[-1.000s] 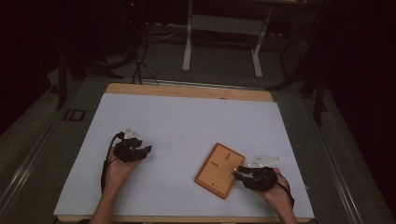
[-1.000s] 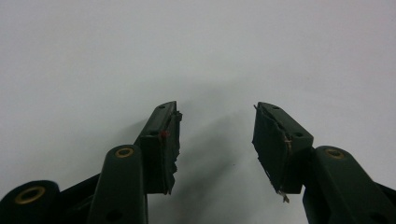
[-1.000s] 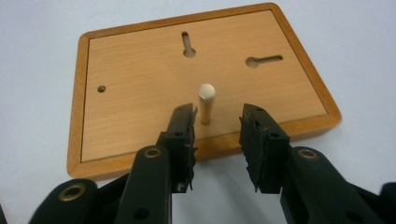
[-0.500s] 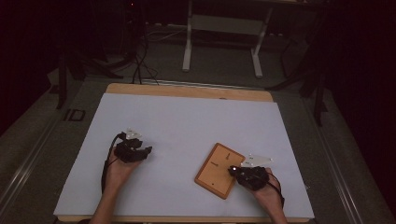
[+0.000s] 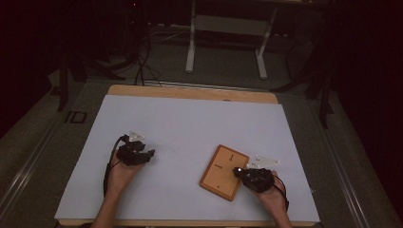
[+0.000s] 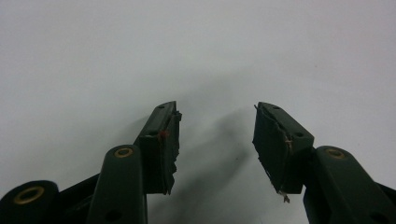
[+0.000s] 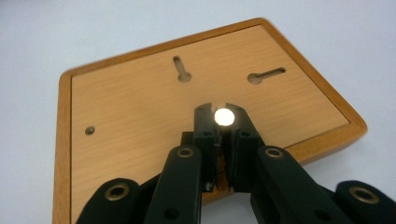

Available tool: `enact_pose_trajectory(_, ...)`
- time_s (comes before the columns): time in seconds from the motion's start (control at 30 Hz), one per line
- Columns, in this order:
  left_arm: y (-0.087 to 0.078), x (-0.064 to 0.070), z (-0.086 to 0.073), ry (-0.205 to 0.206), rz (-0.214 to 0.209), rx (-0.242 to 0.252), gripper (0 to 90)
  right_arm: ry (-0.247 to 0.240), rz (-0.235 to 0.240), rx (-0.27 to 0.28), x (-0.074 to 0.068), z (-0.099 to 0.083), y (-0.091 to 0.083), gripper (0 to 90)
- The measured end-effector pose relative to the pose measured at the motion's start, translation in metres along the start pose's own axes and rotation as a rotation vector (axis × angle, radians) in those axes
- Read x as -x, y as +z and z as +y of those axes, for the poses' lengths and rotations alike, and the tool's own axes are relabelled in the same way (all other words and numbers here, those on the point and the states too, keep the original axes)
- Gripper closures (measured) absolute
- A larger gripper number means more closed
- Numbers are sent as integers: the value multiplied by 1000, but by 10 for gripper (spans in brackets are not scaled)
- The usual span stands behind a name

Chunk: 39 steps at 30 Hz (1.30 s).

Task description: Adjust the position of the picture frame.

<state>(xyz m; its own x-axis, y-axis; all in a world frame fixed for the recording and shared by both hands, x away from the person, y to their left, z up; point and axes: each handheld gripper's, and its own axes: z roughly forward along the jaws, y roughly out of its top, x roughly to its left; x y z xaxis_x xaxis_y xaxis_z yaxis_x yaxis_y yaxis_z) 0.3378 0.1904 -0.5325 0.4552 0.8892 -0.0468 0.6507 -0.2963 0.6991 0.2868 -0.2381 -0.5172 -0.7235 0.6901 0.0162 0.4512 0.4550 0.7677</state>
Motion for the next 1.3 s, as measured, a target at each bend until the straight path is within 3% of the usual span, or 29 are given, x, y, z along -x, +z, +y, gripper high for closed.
enact_pose_trajectory(0.23, 1, 1, 0, 4, 2, -6, 498, -1, -41, 8, 11, 9, 2, 844)
enact_pose_trajectory(0.5, 1, 0, 0, -1, 5, -6, 499, 24, -134, 63, 25, 23, 8, 845)
enact_pose_trajectory(0.67, 1, 0, 0, -1, 5, -7, 498, 36, -158, 114, 29, 31, 8, 846)
enact_pose_trajectory(0.83, 2, 1, 0, 2, 3, -8, 499, 17, -179, 121, 30, 36, 8, 846)
enact_pose_trajectory(1.3, 4, 9, 2, 12, -58, -11, 524, -18, -125, 179, 21, 53, 15, 847)
